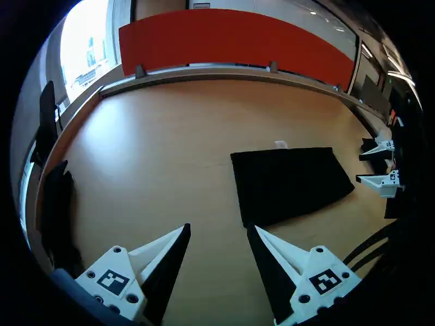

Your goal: Fold towel

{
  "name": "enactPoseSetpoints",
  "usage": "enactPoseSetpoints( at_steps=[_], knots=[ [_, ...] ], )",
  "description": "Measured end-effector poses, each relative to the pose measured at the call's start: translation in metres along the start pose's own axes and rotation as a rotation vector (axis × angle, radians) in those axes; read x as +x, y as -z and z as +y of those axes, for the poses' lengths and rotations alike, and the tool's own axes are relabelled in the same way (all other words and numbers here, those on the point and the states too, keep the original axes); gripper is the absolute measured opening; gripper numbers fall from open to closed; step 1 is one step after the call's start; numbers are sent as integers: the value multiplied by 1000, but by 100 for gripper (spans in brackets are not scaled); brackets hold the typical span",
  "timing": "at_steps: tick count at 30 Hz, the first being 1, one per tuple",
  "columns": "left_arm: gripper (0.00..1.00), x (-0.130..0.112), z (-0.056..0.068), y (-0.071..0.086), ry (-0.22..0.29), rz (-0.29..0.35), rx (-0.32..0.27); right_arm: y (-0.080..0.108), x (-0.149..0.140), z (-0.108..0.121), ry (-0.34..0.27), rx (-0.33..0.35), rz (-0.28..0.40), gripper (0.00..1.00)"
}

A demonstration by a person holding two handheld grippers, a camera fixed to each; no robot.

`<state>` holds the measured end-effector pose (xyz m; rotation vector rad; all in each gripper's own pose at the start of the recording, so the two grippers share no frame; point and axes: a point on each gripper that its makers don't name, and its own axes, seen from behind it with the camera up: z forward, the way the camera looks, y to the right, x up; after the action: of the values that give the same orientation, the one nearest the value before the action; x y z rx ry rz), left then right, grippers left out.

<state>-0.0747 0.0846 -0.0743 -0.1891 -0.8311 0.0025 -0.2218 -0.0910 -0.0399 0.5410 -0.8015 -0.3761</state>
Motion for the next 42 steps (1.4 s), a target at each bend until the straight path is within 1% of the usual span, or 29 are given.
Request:
enactPoseSetpoints(
  at_steps=[9, 17, 21, 25, 33, 35, 39, 42],
  knots=[
    [76, -8, -9, 8, 25, -9, 16, -6, -10, -12, 23, 39, -24, 94],
    [76, -14, -16, 14, 45, -15, 26, -11, -28, -20, 34, 76, -68, 93],
    [76, -19, -20, 16, 51, -20, 33, -11, -35, -22, 37, 87, -83, 90],
    [76, -22, -21, 18, 55, -24, 34, -10, -40, -23, 40, 106, -97, 82],
    [76, -25, -24, 21, 57, -24, 36, -10, -54, -23, 48, 146, -160, 52],
    [76, -25, -23, 22, 56, -23, 35, -10, -53, -23, 51, 152, -160, 48],
    [76, -25, -22, 22, 55, -24, 33, -9, -49, -23, 58, 163, -155, 45],
    [76, -26, -22, 21, 56, -26, 32, -9, -48, -24, 58, 175, -156, 36]
  ],
)
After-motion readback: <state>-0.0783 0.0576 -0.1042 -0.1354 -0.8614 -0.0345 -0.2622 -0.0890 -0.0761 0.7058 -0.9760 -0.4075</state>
